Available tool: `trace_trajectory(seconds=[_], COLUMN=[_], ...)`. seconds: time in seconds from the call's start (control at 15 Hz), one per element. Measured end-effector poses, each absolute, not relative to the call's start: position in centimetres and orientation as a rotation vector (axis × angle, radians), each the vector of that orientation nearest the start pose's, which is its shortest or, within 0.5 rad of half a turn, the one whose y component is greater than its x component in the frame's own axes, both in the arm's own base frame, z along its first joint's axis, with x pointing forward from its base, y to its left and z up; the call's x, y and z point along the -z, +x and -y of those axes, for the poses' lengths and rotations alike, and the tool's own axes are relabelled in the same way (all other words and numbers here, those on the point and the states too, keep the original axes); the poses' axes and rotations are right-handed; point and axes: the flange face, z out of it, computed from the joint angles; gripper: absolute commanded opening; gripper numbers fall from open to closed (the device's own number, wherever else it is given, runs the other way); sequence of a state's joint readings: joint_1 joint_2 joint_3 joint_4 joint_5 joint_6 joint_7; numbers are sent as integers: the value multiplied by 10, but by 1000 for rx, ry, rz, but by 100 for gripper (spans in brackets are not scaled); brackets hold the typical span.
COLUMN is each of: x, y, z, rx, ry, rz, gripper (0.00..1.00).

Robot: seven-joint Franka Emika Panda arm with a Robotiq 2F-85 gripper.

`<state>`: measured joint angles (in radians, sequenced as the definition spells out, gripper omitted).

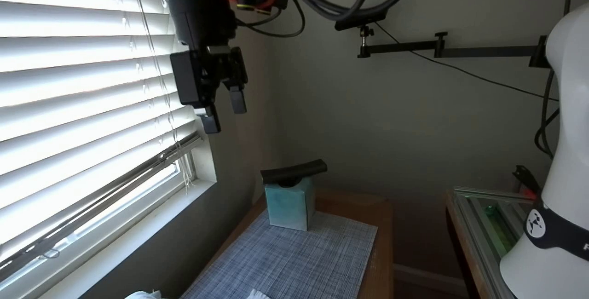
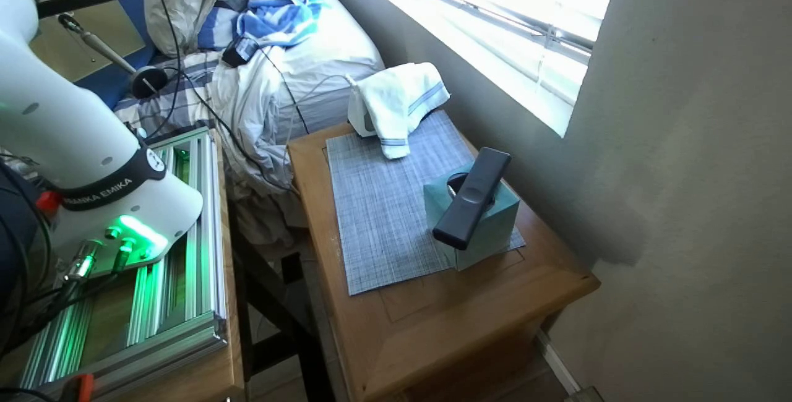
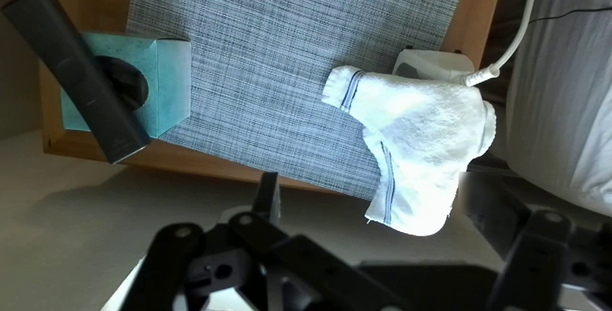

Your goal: Remove the white towel from the iron and put it on the grey mat

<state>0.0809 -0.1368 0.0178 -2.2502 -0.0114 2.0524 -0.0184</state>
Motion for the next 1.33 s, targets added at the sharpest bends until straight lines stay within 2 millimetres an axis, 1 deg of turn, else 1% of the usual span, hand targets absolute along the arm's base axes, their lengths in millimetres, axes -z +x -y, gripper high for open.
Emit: trace_trajectory(seconds=[0.2, 0.27, 0.33, 0.47, 0.6, 0.8, 0.93, 1.0, 1.13, 1.27, 1.33], x=[-421, -417, -408, -380, -344, -289, -259, -247, -229, -220, -220], y=[490, 492, 495, 507, 517, 526, 530, 533, 539, 546, 548], z=[-48, -50, -52, -65, -86, -121, -140, -146, -152, -154, -154], rx=[-93, -86, -71, -44, -37, -97, -161, -187, -224, -236, -235], ry=[-3144, -3131, -3106, -3038, -2987, -2954, -2942, -2938, -2937, -2935, -2934], rz=[188, 176, 155, 126, 135, 195, 227, 226, 183, 161, 158], gripper=[100, 100, 100, 100, 100, 100, 100, 100, 100, 100, 100])
